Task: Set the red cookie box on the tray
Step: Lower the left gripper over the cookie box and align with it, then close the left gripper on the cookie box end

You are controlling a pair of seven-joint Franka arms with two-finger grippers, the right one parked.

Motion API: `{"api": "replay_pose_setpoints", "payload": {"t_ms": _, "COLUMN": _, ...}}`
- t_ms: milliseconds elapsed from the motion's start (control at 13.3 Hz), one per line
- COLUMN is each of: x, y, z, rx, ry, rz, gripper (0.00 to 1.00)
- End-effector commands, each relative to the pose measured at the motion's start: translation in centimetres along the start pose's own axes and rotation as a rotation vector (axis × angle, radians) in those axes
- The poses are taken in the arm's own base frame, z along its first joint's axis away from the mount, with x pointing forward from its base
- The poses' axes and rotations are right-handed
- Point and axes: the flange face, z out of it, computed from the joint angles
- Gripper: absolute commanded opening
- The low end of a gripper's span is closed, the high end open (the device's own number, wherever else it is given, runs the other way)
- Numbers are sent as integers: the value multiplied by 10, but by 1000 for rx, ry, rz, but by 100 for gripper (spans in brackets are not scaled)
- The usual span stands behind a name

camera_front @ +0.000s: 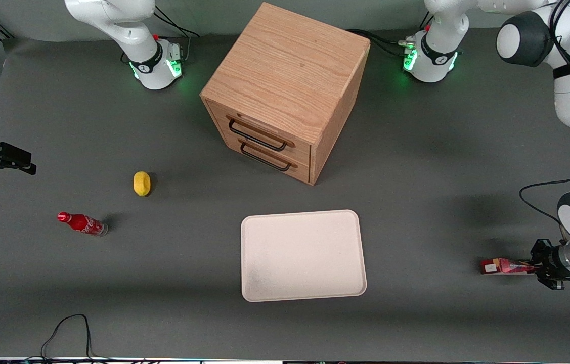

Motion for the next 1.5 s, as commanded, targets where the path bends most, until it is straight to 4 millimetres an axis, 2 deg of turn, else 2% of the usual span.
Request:
{"api": "replay_pose_setpoints", "payload": {"t_ms": 0, "x": 0, "y": 3, "z": -8, "rx": -16, "ry": -3, "rz": -11, "gripper": 0}}
{"api": "replay_pose_setpoints", "payload": {"t_ms": 225, "x": 1, "y": 5, "z": -29, "rx": 12, "ry": -7, "rz": 26, "gripper": 0}}
{"api": "replay_pose_setpoints", "payload": {"t_ms": 450, "x": 1, "y": 11, "z": -95, "rx": 89, "ry": -30, "rz": 28, "gripper": 0}}
{"api": "replay_pose_setpoints", "payload": {"t_ms": 675, "x": -2, "y": 5, "z": -152, "rx": 117, "ry": -41, "rz": 30, "gripper": 0}}
{"api": "replay_pose_setpoints", "payload": {"t_ms": 750, "x": -2, "y": 2, "z": -174, "rx": 119, "ry": -43, "rz": 30, "gripper": 0}}
{"api": "replay_pose_setpoints", "payload": {"t_ms": 975, "x": -1, "y": -16, "z": -254, "rx": 111, "ry": -38, "rz": 25, "gripper": 0}}
{"api": "replay_pose_setpoints", "payload": {"t_ms": 1125, "x": 4, "y": -31, "z": -292, "rx": 107, "ry": -35, "rz": 16, "gripper": 0}}
{"api": "replay_pose_setpoints", "payload": {"t_ms": 1275, "x": 3, "y": -38, "z": -310, "rx": 99, "ry": -37, "rz": 33, "gripper": 0}}
{"api": "replay_pose_setpoints", "payload": {"t_ms": 1425, "x": -7, "y": -37, "z": -314, "rx": 97, "ry": -45, "rz": 150, "gripper": 0}}
